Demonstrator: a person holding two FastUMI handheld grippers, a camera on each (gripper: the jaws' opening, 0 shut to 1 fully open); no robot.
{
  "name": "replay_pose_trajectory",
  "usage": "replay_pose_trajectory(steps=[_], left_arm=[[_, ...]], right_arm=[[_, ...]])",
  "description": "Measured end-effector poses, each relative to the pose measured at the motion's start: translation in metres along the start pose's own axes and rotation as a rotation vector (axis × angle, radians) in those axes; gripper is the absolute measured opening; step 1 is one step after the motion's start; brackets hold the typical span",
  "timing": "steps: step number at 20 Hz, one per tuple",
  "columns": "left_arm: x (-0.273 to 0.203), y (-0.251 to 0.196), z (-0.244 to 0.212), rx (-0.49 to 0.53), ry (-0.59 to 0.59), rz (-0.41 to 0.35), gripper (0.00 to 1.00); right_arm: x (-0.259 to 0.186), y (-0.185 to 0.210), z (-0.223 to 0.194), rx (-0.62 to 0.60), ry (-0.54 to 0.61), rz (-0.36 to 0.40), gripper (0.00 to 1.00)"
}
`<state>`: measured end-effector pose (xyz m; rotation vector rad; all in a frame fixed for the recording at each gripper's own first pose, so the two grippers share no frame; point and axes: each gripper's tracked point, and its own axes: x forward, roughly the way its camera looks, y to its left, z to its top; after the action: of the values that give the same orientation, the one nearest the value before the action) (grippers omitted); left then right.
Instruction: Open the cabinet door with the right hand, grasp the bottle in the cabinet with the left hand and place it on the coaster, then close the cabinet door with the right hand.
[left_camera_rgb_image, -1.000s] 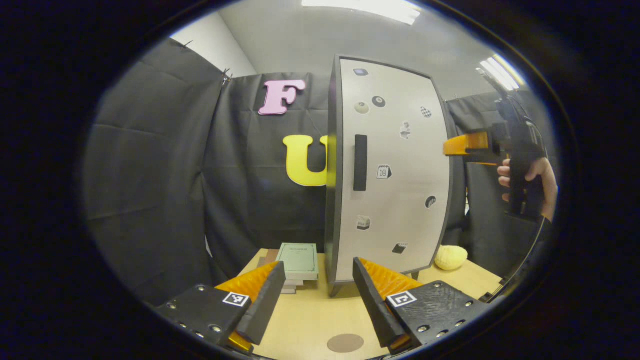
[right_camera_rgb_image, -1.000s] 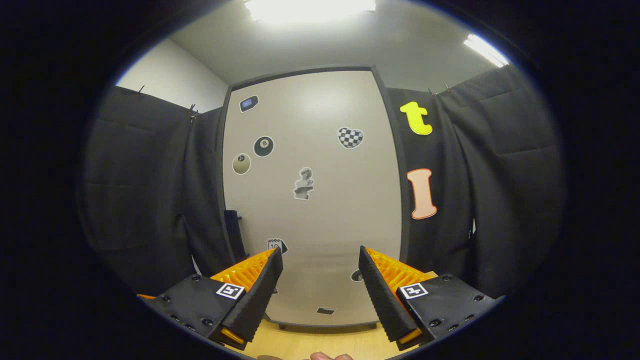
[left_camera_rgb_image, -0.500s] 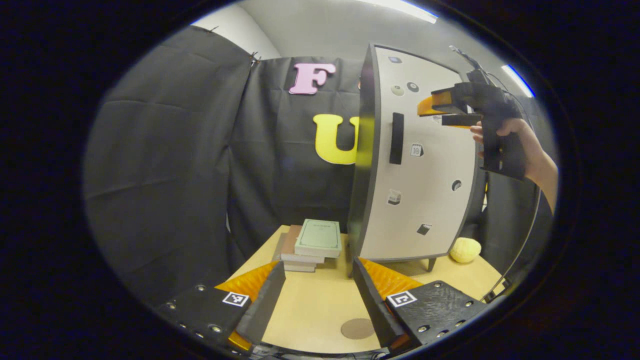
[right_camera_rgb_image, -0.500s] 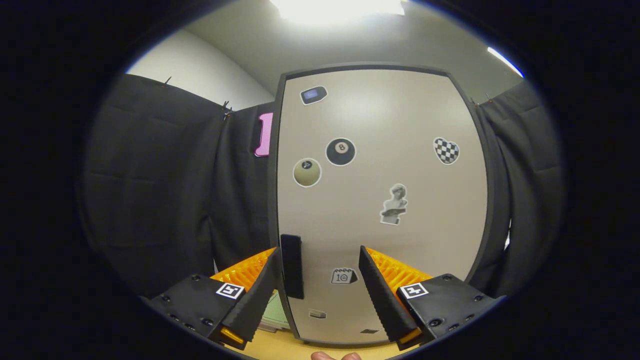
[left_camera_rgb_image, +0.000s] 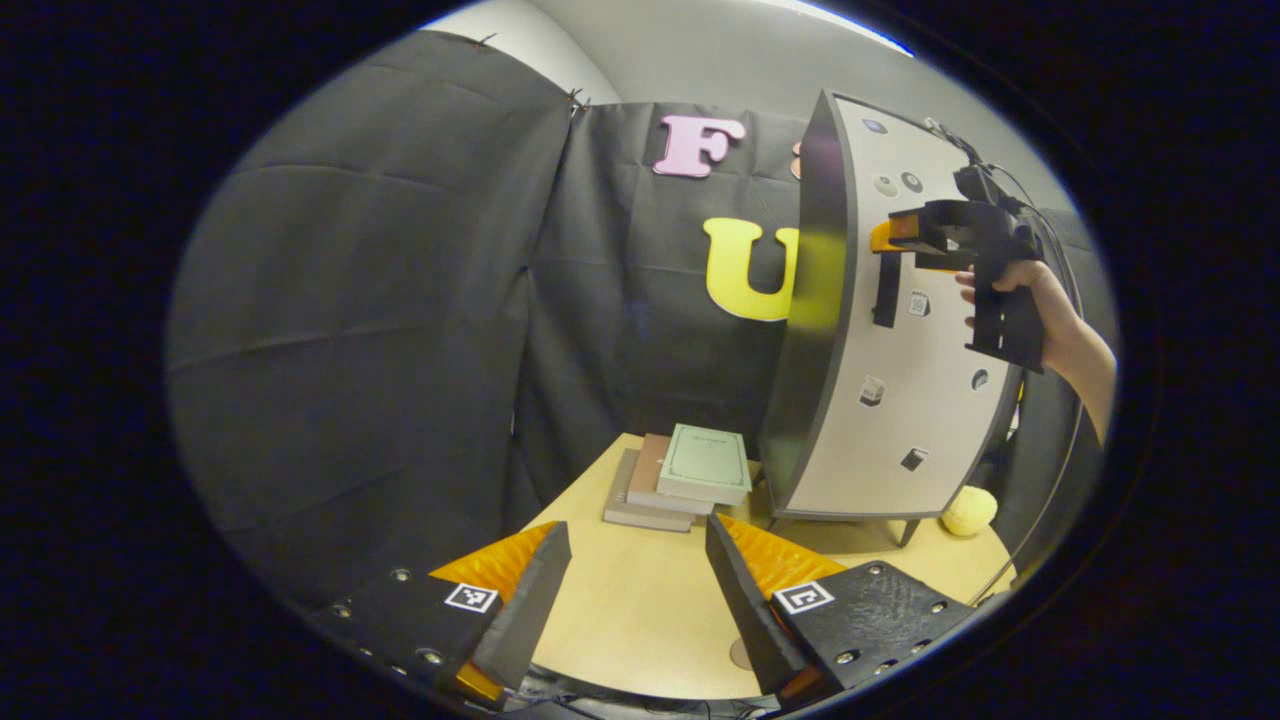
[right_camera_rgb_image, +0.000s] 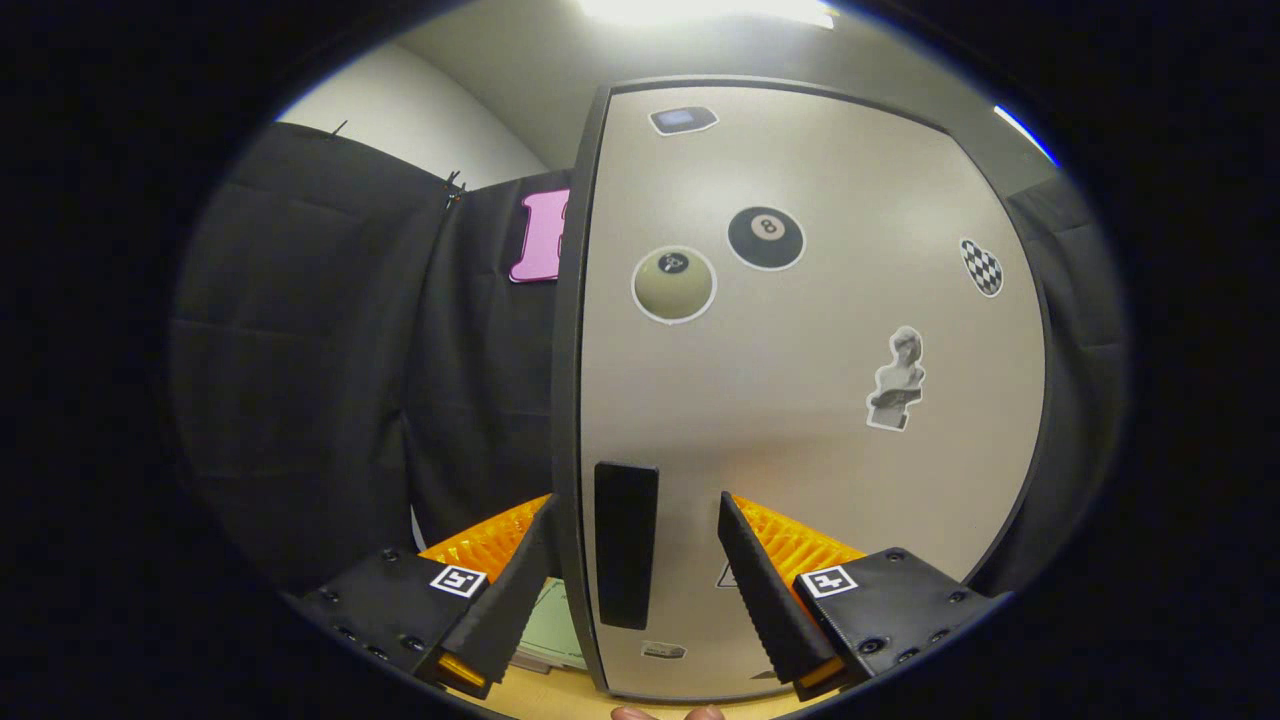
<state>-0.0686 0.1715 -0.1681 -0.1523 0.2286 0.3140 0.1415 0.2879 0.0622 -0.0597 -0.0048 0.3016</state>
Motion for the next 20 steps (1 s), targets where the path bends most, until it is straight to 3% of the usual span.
replay_pose_trajectory(steps=[3, 5, 7, 9, 16, 20], left_arm=[[-0.001, 0.008, 0.002, 0.005, -0.004, 0.016, 0.82], [0.0, 0.01, 0.002, 0.008, -0.001, 0.025, 0.84], [-0.001, 0.012, 0.004, 0.003, -0.003, 0.029, 0.82], [0.001, 0.018, 0.007, -0.002, -0.003, 0.033, 0.84], [-0.006, 0.016, 0.022, 0.016, -0.046, 0.018, 0.82], [-0.012, 0.015, 0.017, 0.011, -0.037, 0.021, 0.82]], right_arm=[[0.009, -0.002, -0.012, 0.02, 0.038, -0.049, 0.95], [0.014, 0.0, -0.017, 0.046, 0.065, -0.053, 0.75], [0.018, 0.006, -0.022, 0.058, 0.091, -0.044, 0.75], [0.02, 0.008, -0.024, 0.044, 0.095, -0.068, 0.43], [0.018, 0.01, -0.024, 0.077, 0.11, -0.021, 0.28], [0.016, 0.011, -0.024, 0.077, 0.112, 0.022, 0.11]])
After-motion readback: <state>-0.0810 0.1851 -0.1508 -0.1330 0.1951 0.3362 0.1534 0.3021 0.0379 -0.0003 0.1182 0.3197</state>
